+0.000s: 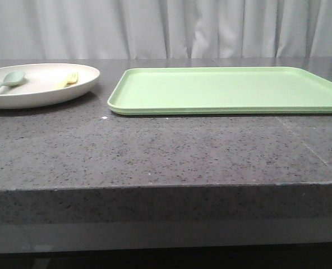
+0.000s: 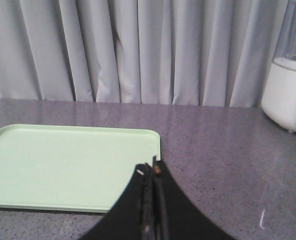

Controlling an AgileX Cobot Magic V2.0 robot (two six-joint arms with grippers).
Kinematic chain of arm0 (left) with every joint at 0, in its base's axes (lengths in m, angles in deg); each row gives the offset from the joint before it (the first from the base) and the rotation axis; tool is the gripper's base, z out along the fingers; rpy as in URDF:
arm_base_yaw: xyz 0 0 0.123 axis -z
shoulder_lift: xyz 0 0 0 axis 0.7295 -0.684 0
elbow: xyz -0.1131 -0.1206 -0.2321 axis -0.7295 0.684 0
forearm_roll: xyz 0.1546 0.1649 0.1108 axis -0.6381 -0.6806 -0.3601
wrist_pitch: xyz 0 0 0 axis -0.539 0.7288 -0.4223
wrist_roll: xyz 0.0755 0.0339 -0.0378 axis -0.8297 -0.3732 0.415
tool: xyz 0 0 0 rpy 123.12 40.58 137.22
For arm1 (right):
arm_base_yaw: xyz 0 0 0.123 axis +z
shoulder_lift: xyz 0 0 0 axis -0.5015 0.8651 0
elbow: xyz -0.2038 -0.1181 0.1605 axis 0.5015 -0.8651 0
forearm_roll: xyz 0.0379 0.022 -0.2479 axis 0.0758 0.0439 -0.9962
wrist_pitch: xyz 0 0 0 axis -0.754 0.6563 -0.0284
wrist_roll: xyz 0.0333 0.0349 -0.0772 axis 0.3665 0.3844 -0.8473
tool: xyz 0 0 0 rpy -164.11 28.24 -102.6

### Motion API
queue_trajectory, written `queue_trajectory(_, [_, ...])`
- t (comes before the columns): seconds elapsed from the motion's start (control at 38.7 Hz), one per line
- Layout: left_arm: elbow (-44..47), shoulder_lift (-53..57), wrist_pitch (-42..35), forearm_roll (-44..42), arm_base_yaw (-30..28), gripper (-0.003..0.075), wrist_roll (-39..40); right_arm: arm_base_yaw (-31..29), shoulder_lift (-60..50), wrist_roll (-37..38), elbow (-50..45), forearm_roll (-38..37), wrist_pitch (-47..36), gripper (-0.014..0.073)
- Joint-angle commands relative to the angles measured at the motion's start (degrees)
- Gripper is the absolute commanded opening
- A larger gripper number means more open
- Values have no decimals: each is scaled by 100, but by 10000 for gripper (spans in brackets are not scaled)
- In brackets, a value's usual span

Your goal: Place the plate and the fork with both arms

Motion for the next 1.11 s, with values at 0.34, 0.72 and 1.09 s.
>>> queue_trajectory(0.34, [-700, -1624, 718, 32, -8, -18, 35, -23, 1910, -30, 628, -52, -179, -68])
queue_trajectory(0.72, [-700, -1859, 727, 32, 2, -18, 35, -23, 2149, -30, 628, -52, -91, -68])
queue_trajectory(1.09, [-700, -1859, 717, -67, 2, 136, 35, -23, 2149, -30, 628, -52, -252, 200])
